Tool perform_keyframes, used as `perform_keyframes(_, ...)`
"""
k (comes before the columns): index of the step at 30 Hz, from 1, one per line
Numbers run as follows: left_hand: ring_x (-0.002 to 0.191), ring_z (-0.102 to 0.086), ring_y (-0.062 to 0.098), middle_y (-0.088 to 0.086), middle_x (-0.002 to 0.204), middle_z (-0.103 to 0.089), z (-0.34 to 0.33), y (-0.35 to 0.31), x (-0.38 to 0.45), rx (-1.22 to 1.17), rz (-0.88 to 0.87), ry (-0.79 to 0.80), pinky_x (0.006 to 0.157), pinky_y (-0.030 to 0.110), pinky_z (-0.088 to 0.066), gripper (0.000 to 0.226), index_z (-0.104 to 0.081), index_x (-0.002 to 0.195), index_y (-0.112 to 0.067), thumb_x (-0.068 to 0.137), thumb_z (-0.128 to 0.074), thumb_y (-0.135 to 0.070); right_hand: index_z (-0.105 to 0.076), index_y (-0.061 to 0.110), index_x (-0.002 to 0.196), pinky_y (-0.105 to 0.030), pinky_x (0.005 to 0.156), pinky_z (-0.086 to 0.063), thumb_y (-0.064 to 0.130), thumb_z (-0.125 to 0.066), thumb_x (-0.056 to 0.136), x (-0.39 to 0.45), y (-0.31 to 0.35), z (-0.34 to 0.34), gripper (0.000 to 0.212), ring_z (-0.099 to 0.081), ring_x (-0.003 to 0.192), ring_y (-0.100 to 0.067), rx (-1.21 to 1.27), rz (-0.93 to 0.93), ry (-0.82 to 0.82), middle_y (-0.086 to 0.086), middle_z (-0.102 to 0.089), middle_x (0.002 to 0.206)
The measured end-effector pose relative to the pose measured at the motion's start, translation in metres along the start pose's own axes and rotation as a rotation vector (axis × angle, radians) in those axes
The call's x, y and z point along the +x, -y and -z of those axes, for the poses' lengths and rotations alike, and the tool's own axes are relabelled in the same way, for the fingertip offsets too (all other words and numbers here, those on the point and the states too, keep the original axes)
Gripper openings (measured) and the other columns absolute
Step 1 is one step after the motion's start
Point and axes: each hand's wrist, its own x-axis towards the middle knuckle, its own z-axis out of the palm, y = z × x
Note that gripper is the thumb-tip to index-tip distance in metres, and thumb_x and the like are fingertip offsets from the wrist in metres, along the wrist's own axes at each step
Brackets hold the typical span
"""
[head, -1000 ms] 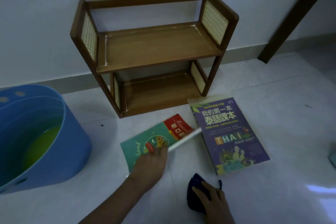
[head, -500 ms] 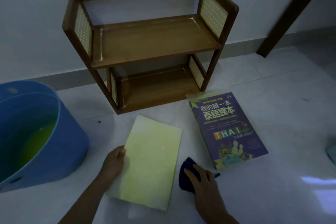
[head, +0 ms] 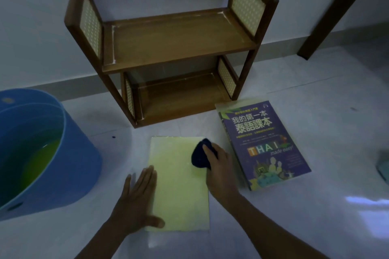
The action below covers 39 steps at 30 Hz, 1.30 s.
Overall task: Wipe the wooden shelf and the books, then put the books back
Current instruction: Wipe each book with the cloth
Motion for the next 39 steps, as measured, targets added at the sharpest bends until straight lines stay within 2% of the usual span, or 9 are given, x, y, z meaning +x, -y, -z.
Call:
perform_keyframes(5,0.148,0.009,0.014,0.015,0.154,-0.030,0.007,-0.003,-0.003,-0.088,0.014,0.052,0.113,0.042,-0.002,0.148,-0.006,0.151,-0.001,0.046,-0.036,-0.101,-0.060,0.016,0.127,-0.046,0.082,-0.055,0.006,-0.075,0.063,-0.010,0.061,-0.047,0.067,-0.059,0.099,-0.042,-0.069,0.170,0.137,-0.020,-0.054,0.133)
perform_keyframes(9,0.147,0.019,0.014,0.011,0.145,-0.039,0.008,-0.004,-0.002,-0.082,0.080,0.022,0.112,0.037,-0.002,0.150,-0.023,0.145,0.008,0.046,-0.025,-0.103,-0.050,0.020,0.136,-0.048,0.091,-0.049,0.005,-0.040,0.084,0.006,0.046,-0.054,0.055,-0.052,0.107,-0.042,-0.175,0.557,0.213,-0.020,-0.048,0.140)
perform_keyframes(14,0.146,-0.001,0.023,0.012,0.144,-0.043,0.006,-0.004,-0.001,-0.110,0.141,0.065,0.114,0.038,0.003,0.151,-0.033,0.142,0.008,0.042,-0.025,-0.105,-0.037,0.025,0.144,-0.048,0.111,-0.032,0.004,-0.050,0.083,0.041,0.023,-0.026,0.067,-0.037,0.126,-0.044,-0.225,-0.018,0.122,-0.012,-0.032,0.151)
perform_keyframes(18,0.135,-0.036,0.027,0.014,0.149,-0.039,0.003,-0.003,0.001,-0.074,0.119,0.083,0.111,0.044,-0.003,0.140,-0.037,0.140,0.007,0.050,-0.033,-0.100,-0.068,0.035,0.112,-0.025,0.073,-0.055,0.015,-0.038,0.089,-0.046,0.049,-0.065,0.043,-0.063,0.087,-0.026,-0.194,0.301,0.216,-0.002,-0.067,0.119)
perform_keyframes(21,0.134,-0.044,0.029,0.011,0.157,-0.023,0.001,-0.002,-0.002,-0.042,0.123,0.116,0.111,0.044,-0.004,0.132,-0.034,0.142,0.007,0.056,-0.038,-0.093,-0.061,0.040,0.119,-0.026,0.075,-0.056,0.023,-0.022,0.103,-0.080,0.037,-0.067,0.045,-0.065,0.090,-0.022,-0.288,0.472,0.282,0.003,-0.066,0.122)
perform_keyframes(23,0.140,-0.035,0.026,0.013,0.156,-0.024,0.006,-0.004,-0.005,-0.037,0.116,0.078,0.112,0.043,-0.001,0.151,-0.017,0.147,0.007,0.044,-0.033,-0.102,-0.057,0.041,0.121,-0.030,0.076,-0.056,0.025,-0.035,0.092,-0.068,0.020,-0.051,0.040,-0.065,0.095,-0.023,-0.344,0.492,0.210,0.003,-0.063,0.125)
perform_keyframes(28,0.141,0.024,0.014,0.000,0.148,0.038,0.019,-0.025,-0.003,-0.302,0.204,0.136,0.118,0.048,0.000,0.154,0.037,0.139,-0.007,0.053,-0.071,-0.075,-0.062,0.032,0.123,-0.039,0.063,-0.060,0.002,-0.082,0.054,-0.044,-0.012,-0.008,0.078,-0.066,0.093,-0.032,-0.377,0.066,0.239,-0.007,-0.065,0.122)
perform_keyframes(35,0.125,-0.044,0.039,0.024,0.139,-0.038,0.031,-0.068,0.008,-1.134,0.789,-0.133,0.103,0.046,-0.042,0.113,-0.010,0.146,-0.010,0.063,-0.082,-0.035,-0.014,0.026,0.152,-0.041,0.097,-0.042,-0.003,-0.046,0.088,-0.041,-0.004,-0.011,0.077,-0.037,0.122,-0.039,-0.128,-0.236,0.218,-0.014,-0.022,0.151)
perform_keyframes(39,0.089,-0.056,0.028,0.013,0.101,-0.054,0.037,-0.057,-0.001,-1.366,0.684,-0.259,0.074,0.035,-0.048,0.058,-0.028,0.119,-0.017,0.081,-0.071,-0.009,-0.014,0.024,0.152,-0.036,0.093,-0.045,0.003,-0.047,0.092,-0.027,-0.009,-0.004,0.072,-0.047,0.114,-0.035,0.011,-0.276,0.278,-0.014,-0.028,0.143)
